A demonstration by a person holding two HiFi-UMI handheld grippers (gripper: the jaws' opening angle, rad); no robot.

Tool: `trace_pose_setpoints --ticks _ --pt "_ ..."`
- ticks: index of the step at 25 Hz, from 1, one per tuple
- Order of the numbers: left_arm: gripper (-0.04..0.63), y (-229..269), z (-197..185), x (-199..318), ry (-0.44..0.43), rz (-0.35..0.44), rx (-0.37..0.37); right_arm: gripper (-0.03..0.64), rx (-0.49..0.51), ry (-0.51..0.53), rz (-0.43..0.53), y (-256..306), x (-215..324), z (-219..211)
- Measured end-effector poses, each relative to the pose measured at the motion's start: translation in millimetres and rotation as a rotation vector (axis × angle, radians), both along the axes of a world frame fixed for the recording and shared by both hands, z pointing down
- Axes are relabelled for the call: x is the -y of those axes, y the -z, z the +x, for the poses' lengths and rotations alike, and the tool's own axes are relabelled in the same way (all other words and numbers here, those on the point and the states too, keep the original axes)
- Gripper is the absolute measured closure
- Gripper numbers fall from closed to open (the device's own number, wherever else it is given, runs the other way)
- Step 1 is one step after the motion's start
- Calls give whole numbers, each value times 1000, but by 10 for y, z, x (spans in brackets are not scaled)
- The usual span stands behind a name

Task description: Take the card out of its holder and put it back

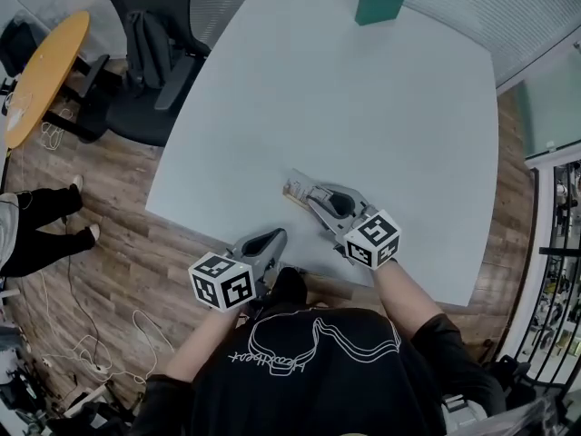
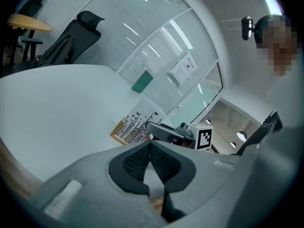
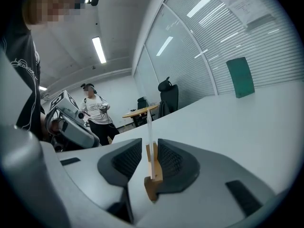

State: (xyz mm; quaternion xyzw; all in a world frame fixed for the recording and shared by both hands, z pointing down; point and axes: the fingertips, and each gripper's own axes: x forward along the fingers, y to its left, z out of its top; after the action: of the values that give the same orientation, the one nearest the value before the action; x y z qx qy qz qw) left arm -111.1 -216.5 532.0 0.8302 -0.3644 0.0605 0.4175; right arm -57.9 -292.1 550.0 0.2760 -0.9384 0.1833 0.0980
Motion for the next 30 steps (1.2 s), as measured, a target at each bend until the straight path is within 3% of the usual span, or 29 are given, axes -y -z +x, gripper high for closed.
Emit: trace_pose_setpoints --ticks 8,30 --pt "583 -81 -121 -98 27 -36 3 581 8 -21 26 21 4 -22" --pt "583 -147 -162 -221 58 -77 -24 592 4 -17 127 251 -4 -28"
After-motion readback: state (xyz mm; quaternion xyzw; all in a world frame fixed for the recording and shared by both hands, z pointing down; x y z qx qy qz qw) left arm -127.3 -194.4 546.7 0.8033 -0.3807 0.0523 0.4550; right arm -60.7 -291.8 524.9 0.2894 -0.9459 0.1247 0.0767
